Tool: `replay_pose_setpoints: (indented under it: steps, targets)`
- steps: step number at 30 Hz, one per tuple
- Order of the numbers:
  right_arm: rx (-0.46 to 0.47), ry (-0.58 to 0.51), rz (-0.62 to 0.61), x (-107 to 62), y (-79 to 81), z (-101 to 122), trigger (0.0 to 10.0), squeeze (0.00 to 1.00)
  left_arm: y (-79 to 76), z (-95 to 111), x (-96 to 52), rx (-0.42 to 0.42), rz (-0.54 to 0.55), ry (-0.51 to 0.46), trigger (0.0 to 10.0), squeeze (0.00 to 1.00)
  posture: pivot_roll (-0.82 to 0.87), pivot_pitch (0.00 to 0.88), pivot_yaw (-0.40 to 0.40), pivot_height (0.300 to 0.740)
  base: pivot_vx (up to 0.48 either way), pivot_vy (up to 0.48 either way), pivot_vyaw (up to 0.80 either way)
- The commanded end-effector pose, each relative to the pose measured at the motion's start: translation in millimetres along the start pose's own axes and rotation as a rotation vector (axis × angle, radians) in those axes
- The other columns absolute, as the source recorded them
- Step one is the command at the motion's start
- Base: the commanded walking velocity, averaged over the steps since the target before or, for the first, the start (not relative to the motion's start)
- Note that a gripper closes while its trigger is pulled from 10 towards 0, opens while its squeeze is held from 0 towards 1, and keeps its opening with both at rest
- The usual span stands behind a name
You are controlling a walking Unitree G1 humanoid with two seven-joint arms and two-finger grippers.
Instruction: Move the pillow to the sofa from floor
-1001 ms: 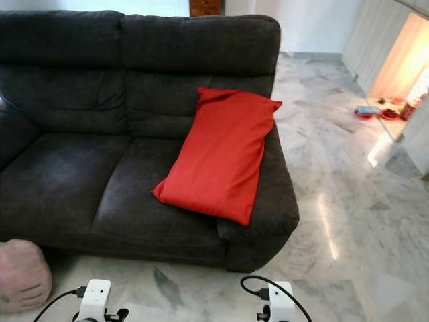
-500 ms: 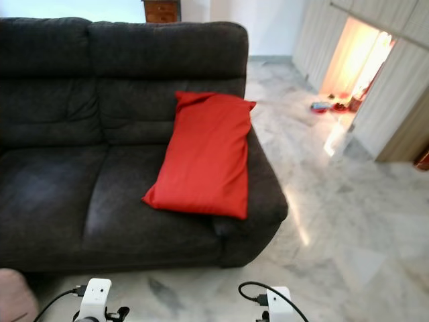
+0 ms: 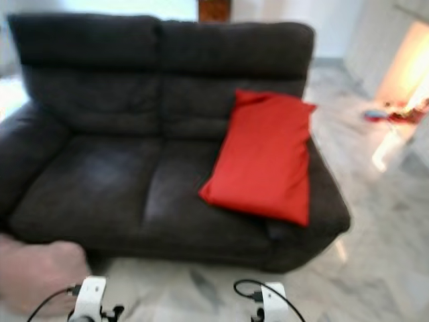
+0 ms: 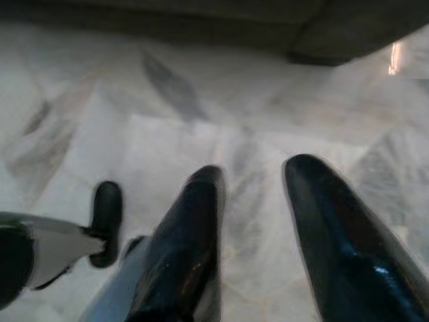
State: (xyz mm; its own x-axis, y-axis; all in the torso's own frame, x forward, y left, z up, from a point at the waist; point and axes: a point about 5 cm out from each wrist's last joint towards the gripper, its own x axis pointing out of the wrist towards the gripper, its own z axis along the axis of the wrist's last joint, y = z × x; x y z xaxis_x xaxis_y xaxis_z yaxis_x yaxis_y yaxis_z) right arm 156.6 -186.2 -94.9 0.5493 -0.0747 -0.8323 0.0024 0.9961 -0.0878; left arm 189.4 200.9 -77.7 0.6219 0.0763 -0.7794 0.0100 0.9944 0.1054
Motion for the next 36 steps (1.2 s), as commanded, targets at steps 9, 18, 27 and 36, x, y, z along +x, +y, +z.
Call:
replay_pose_setpoints:
  steps: [9,18,27,36]
  targets:
    - [0.019,0.009,0.003,-0.2,0.6,-1.9,10.0,0.0,6.6,-3.9,-1.1,0.001,0.017,0.013,10.0,0.0,-0.01,0.0,-0.017,0.74,0.0,0.39,0.07]
    - [0.032,0.018,-0.004,-0.4,-0.8,-3.5,10.0,0.0,6.4,-3.6,-1.1,-0.002,0.016,0.012,10.0,0.0,-0.02,0.0,-0.017,0.74,0.0,0.39,0.0]
    - [0.035,0.017,0.003,-0.3,-0.1,-3.1,10.0,0.0,6.7,-3.4,-1.0,-0.003,0.017,0.011,10.0,0.0,-0.01,0.0,-0.02,0.74,0.0,0.389,0.0]
    - [0.038,0.015,0.008,-0.1,1.9,-2.4,10.0,0.0,8.8,-1.7,-0.8,-0.003,0.022,0.009,10.0,0.0,0.0,0.0,-0.016,0.74,0.0,0.39,0.0]
